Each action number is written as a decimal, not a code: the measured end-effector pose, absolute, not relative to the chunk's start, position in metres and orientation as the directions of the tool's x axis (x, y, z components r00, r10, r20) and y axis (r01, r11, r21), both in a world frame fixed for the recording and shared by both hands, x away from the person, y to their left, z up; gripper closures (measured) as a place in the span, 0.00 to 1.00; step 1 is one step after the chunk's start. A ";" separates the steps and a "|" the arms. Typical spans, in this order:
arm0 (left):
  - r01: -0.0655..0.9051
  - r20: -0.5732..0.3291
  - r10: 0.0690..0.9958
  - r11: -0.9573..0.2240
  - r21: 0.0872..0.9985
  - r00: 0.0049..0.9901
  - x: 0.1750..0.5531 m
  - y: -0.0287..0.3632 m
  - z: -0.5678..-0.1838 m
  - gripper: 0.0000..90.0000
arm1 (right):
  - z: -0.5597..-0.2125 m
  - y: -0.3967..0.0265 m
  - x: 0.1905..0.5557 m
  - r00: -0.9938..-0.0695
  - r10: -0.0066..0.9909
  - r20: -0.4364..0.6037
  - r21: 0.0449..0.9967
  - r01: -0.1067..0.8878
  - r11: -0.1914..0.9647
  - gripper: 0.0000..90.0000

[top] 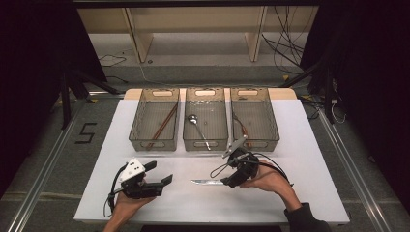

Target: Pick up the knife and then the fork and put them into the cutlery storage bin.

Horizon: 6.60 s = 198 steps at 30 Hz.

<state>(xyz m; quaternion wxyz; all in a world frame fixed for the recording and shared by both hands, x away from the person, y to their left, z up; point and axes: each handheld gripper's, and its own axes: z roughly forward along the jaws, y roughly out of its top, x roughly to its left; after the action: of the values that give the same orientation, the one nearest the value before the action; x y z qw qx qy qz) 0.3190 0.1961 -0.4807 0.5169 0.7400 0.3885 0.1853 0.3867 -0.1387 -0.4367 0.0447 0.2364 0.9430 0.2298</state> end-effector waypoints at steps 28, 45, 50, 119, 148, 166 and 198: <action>0.383 -0.129 0.766 -0.162 0.909 0.629 0.319 0.196 -0.481 0.20 | -0.459 -0.136 0.385 -0.921 0.390 -0.020 0.323 0.363 0.874 0.60; 0.384 -0.128 0.765 -0.164 0.909 0.631 0.319 0.195 -0.481 0.20 | -0.464 -0.130 0.382 -0.936 0.350 -0.047 0.284 0.323 0.903 0.77; 0.383 -0.127 0.765 -0.166 0.909 0.631 0.319 0.195 -0.481 0.20 | -0.463 -0.127 0.380 -0.941 0.336 -0.047 0.276 0.312 0.909 0.83; 0.383 -0.124 0.768 -0.166 0.909 0.628 0.320 0.196 -0.481 0.20 | -0.388 -0.189 0.406 -0.782 0.619 -0.073 0.656 0.430 0.620 0.86; 0.382 -0.128 0.768 -0.160 0.910 0.627 0.320 0.196 -0.481 0.20 | -0.366 -0.209 0.480 -0.592 0.806 -0.020 0.691 0.575 0.439 0.86; 0.382 -0.128 0.768 -0.160 0.910 0.627 0.320 0.196 -0.481 0.20 | -0.375 -0.207 0.512 -0.510 0.860 -0.006 0.661 0.644 0.386 0.86; 0.382 -0.130 0.770 -0.156 0.911 0.625 0.319 0.197 -0.481 0.20 | -0.399 -0.204 0.525 -0.448 0.894 0.007 0.618 0.705 0.348 0.86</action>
<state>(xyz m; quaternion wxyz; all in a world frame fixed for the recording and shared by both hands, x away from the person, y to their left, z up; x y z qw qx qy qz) 0.3194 0.1968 -0.4808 0.5188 0.7371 0.3907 0.1867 0.5249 -0.2041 -0.3992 0.1690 0.4976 0.8035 0.2797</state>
